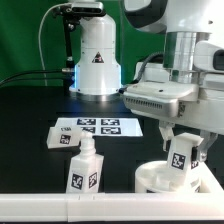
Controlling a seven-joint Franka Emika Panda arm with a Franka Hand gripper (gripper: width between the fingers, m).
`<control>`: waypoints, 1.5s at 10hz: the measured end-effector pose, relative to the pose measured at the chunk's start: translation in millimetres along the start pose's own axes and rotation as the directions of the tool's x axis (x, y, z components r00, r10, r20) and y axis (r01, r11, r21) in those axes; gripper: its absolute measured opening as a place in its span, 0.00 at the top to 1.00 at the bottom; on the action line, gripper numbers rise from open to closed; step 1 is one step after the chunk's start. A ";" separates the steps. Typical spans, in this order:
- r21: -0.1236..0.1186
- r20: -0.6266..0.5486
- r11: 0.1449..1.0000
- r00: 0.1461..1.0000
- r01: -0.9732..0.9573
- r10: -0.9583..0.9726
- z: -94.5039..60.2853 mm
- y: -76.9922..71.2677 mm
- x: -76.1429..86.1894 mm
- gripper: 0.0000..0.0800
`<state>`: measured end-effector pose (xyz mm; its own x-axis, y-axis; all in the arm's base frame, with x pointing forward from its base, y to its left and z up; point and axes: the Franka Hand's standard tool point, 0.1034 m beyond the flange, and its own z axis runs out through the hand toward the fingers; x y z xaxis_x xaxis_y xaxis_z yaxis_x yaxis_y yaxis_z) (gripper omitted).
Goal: Assemble stool
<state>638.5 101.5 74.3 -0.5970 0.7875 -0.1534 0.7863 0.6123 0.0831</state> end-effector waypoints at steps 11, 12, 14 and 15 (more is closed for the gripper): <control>0.068 -0.009 0.177 0.177 -0.982 0.984 -0.2 6.3 14.8 0.58; 0.083 -0.007 -0.009 -0.009 -0.996 1.000 0.5 7.1 17.9 0.58; 0.155 0.040 -0.311 -0.309 -0.938 0.950 0.7 4.6 18.2 0.58; 0.156 0.043 -0.348 -0.346 -0.924 0.937 0.4 5.6 18.5 0.58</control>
Offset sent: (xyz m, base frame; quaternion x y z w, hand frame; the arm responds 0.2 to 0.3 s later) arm 0.0129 0.0037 0.0019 0.0078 -0.0097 0.4317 0.9019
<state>631.9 119.5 71.5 0.9502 0.2987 0.0890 0.3031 -0.9521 -0.0410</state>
